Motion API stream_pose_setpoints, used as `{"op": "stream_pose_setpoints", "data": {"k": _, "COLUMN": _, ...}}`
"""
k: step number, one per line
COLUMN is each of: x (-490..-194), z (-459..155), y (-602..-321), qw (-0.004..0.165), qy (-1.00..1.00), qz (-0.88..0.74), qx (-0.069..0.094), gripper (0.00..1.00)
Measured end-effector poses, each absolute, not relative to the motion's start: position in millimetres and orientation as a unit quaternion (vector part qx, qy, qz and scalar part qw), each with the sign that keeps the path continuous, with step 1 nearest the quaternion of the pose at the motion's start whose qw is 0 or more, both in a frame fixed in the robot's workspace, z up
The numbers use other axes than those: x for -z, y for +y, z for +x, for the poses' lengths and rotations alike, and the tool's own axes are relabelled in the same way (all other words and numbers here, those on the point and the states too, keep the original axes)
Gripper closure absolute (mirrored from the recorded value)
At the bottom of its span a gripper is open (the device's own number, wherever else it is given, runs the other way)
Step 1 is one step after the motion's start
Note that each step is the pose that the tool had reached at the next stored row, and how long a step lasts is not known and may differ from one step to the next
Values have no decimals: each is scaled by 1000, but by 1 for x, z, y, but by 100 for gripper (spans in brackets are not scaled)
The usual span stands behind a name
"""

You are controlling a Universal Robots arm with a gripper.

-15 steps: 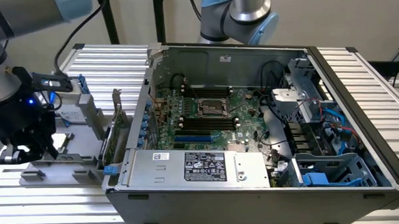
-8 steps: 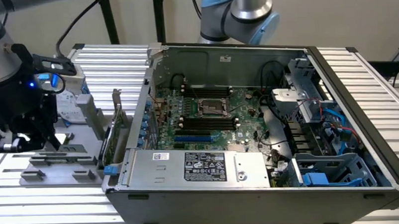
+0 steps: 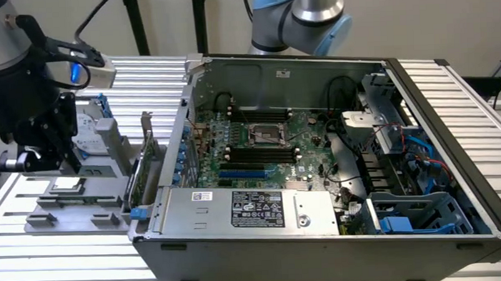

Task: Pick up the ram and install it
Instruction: 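Pick up the ram and move it above insertion slot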

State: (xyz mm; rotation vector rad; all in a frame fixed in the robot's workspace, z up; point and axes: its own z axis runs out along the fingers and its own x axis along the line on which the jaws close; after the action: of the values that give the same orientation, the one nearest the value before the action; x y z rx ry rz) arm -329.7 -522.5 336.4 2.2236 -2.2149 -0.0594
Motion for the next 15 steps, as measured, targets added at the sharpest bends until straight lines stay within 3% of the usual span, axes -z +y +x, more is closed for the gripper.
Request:
{"op": "stream_pose_setpoints", "data": {"k": 9, "x": -377, "z": -294, "y": -522, "qw": -3, "qy": -704, "qz": 710, "qx": 23, "gripper": 87}}
{"op": "stream_pose_setpoints", "data": {"k": 15, "x": -387, "z": -268, "y": -522, "qw": -7, "qy": -704, "qz": 710, "qx": 27, "gripper": 87}}
